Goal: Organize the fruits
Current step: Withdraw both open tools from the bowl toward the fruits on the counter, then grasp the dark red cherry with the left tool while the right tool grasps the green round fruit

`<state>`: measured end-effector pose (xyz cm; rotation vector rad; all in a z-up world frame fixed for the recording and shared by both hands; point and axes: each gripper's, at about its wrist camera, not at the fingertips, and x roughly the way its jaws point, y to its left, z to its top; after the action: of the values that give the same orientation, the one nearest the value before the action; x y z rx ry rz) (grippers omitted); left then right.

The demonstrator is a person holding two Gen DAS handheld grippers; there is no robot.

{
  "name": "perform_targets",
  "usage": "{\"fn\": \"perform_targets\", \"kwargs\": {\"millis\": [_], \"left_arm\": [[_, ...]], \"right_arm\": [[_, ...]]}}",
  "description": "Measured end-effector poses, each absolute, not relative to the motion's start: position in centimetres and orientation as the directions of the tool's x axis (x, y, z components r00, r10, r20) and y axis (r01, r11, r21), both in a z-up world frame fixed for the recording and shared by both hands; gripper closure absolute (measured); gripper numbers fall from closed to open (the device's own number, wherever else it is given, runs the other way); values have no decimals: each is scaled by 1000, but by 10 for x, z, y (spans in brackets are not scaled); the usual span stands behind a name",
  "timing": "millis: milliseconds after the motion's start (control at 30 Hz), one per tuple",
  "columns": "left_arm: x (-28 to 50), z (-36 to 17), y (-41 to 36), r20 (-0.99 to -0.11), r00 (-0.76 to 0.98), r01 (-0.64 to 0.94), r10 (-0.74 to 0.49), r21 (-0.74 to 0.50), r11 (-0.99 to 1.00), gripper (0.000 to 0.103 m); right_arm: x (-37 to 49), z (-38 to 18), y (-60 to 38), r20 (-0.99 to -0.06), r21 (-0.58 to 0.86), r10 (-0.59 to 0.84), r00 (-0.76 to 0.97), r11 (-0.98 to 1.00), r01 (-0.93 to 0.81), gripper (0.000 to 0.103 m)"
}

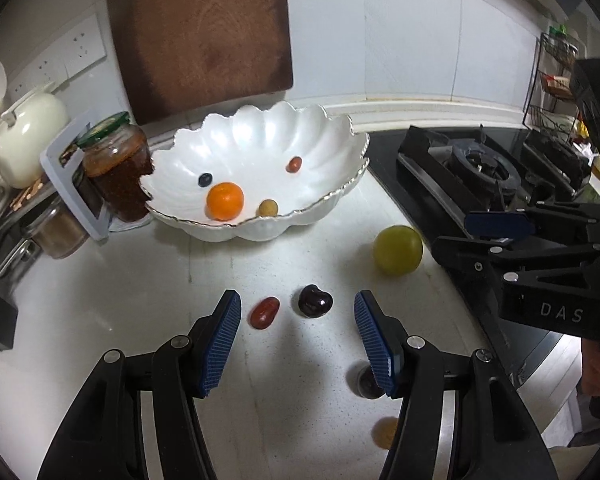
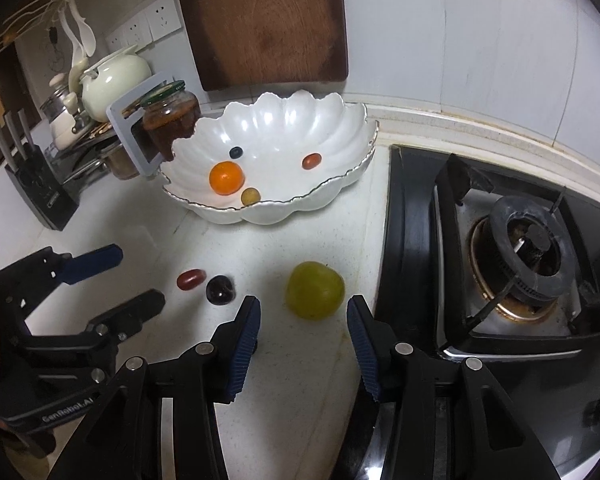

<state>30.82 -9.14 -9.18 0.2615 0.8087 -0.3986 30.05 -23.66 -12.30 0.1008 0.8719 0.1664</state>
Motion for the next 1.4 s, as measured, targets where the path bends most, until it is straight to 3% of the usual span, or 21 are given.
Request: {"fn": "perform_targets", "kwargs": {"millis": [967,1233,1400], "left_arm": [[348,-148,-110,-823,501,523,-268,42,851,61],[355,-158,-111,-833,488,518,-262,35,855,61],[358,-161,-110,-837,478,508,-268,14,861,68]], "right_arm": [[341,-171,-240,-803,232,214,557,972,-39,56],[348,-179,-238,-810,238,222,542,970,-42,54],[350,-182,-238,-813,242,227,536,969,-45,53]]}}
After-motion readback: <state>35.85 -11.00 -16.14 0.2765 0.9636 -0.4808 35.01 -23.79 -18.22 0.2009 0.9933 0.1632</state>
